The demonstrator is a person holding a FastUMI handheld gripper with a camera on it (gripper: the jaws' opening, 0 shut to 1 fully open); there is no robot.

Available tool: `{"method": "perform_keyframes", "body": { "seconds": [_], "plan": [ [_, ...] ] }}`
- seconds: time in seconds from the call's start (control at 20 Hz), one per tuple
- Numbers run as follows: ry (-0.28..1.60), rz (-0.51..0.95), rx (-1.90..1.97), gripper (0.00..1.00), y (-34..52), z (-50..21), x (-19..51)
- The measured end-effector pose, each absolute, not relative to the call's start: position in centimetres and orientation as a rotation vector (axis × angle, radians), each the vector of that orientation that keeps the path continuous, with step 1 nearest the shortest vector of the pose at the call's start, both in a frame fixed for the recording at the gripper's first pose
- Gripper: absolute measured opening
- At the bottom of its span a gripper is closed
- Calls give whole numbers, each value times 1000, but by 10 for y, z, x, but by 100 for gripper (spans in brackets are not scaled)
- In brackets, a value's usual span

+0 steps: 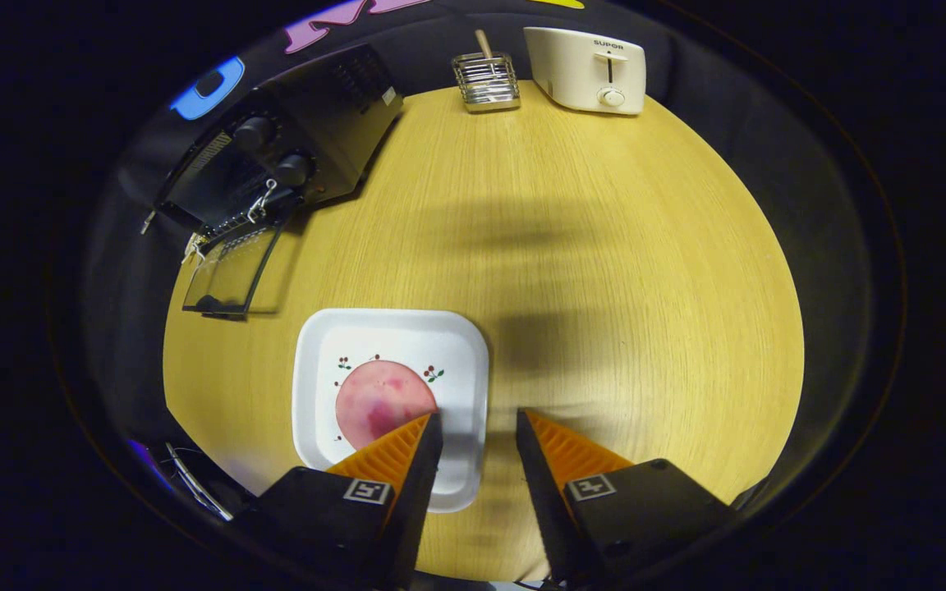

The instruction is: Open the toaster oven, put the food inside, and close the toaster oven door.

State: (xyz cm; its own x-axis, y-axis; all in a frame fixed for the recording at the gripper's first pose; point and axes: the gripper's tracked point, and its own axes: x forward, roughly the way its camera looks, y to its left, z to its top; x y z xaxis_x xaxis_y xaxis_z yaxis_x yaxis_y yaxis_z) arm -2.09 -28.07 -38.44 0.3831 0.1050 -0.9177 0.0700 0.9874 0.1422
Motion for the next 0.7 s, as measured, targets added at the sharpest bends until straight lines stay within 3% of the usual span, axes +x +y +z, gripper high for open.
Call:
{"method": "perform_keyframes", "body": {
  "seconds": [0.05,0.1,0.2,0.3,0.4,0.45,0.7],
  "plan": [
    [1188,9,160,42,-280,-378,-22],
    [1198,-2,159,37,-279,-385,-20],
    [1227,-5,179,36,-273,-387,-20],
    [1245,-11,218,13,-272,-387,-19],
    [1238,-5,255,13,-269,-386,-17],
    [1232,13,269,5,-269,-386,-16],
    [1244,93,486,5,-263,-386,-20]
  ]
}}
